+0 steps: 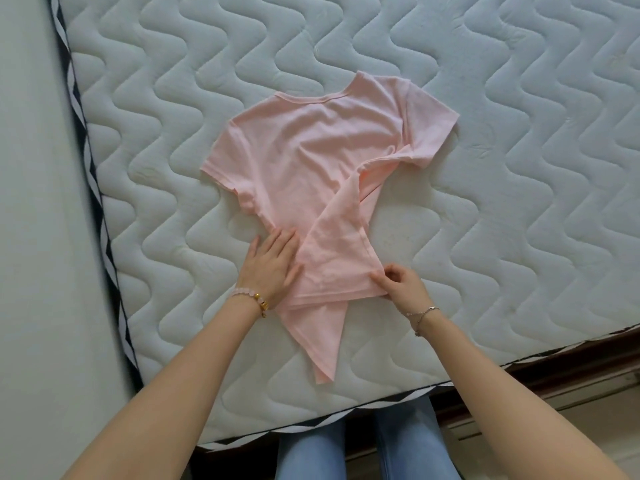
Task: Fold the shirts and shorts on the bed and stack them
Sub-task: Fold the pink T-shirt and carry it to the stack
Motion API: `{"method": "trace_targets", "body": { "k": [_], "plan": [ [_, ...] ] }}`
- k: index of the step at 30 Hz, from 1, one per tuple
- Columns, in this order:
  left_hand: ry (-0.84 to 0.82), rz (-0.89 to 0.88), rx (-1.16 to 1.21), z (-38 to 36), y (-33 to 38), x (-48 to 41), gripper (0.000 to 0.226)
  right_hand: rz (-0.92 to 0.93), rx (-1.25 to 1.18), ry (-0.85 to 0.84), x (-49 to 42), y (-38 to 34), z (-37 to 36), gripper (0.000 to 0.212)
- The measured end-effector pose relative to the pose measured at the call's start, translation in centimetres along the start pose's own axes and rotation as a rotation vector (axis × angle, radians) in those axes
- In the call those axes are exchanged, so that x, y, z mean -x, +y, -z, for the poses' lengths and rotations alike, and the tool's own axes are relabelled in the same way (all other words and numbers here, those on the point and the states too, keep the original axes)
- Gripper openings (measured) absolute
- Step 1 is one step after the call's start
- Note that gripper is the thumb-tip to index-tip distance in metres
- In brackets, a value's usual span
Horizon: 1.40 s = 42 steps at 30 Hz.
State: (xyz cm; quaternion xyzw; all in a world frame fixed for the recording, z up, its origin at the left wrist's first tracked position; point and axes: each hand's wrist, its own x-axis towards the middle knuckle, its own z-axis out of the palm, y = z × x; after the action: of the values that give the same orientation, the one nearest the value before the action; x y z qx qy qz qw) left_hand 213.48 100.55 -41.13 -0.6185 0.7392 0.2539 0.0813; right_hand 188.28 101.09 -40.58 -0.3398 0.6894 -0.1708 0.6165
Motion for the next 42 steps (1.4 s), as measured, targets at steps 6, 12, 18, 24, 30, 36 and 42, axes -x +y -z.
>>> {"method": "trace_targets", "body": {
  "k": [6, 12, 18, 24, 30, 36, 42],
  "plan": [
    [0.090, 0.043, 0.048, 0.3, 1.8, 0.9, 0.069, 0.002, -0.050, 0.074, 0.7, 0.6, 5.0, 0.010],
    [0.249, 0.319, 0.352, -1.7, 4.6, 4.6, 0.036, -0.008, 0.069, 0.119, 1.6, 3.0, 11.4, 0.013],
    [0.097, 0.737, 0.880, -5.0, 9.8, 8.9, 0.033, -0.058, 0.143, 0.140, 2.4, 4.9, 15.3, 0.018],
    [0.073, 0.917, 0.919, -7.0, 13.1, 10.2, 0.023, -0.113, 0.179, 0.116, 2.4, 6.3, 17.8, 0.009],
    [0.133, 1.034, 0.950, -8.0, 11.4, 12.2, 0.018, -0.145, 0.303, 0.121, 1.8, 6.6, 20.6, 0.021],
    [0.080, 1.039, 0.867, -8.3, 10.5, 13.3, 0.032, -0.205, 0.590, 0.034, 2.0, 8.1, 20.2, 0.019],
    [0.049, 1.062, 0.687, -7.4, 11.0, 12.8, 0.034, -0.241, 0.631, -0.042, 2.6, 8.0, 19.6, 0.021]
  ]
}}
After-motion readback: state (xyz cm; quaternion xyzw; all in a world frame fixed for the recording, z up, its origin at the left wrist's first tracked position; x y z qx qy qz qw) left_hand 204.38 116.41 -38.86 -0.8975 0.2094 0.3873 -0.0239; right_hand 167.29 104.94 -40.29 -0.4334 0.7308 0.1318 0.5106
